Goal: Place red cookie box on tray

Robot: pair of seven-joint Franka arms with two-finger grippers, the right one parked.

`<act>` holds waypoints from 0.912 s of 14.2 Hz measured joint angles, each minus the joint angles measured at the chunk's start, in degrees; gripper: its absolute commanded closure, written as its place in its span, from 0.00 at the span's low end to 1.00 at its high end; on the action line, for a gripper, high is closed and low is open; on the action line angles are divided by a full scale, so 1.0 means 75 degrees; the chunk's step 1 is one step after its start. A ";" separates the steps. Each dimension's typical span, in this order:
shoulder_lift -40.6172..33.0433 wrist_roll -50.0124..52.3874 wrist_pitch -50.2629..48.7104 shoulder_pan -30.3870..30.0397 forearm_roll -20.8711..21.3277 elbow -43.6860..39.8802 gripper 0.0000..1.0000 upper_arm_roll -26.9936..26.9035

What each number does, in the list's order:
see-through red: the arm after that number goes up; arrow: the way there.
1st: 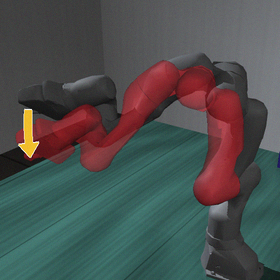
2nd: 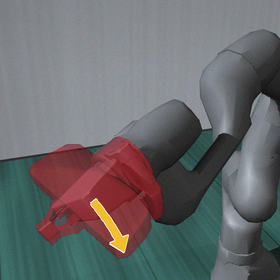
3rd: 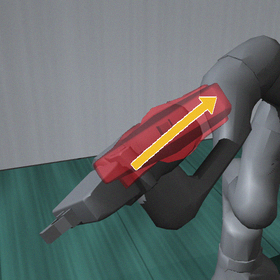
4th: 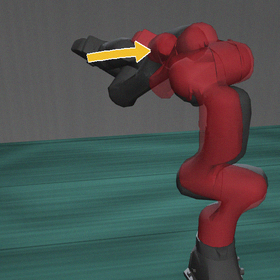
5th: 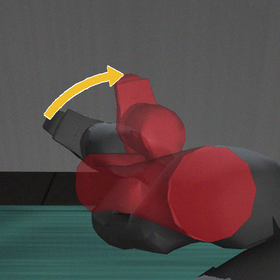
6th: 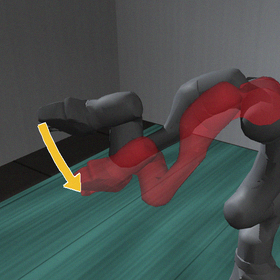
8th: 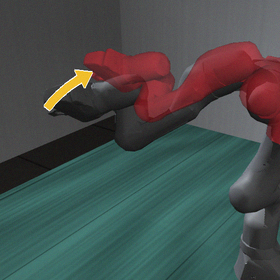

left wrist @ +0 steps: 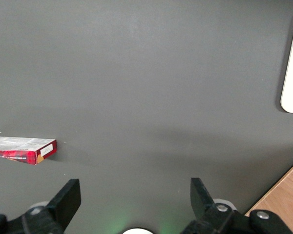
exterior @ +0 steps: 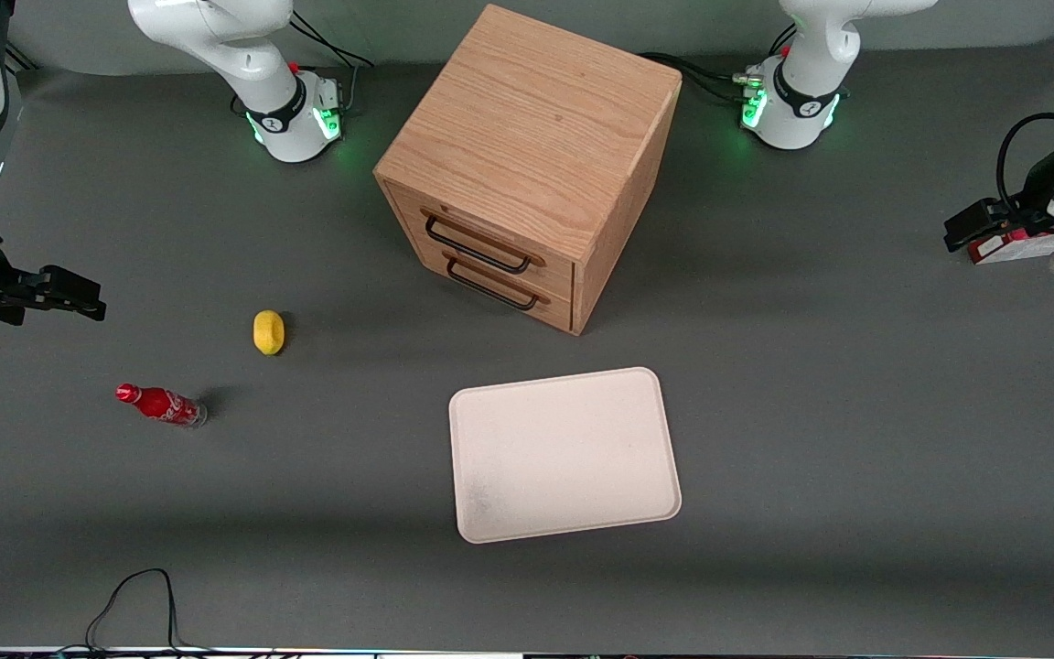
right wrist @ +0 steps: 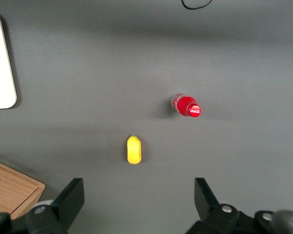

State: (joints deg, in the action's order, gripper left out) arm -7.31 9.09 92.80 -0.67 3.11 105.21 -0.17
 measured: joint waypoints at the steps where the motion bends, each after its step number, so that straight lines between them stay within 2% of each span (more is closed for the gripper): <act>1: 0.0000 0.0000 -0.0022 0.0011 0.0000 -0.0005 0.00 -0.0004; 13: 0.0008 0.0006 -0.0400 0.0007 0.0001 -0.0193 0.00 -0.0126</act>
State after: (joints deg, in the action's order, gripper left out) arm -7.25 9.13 89.80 -0.62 3.12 103.77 -1.11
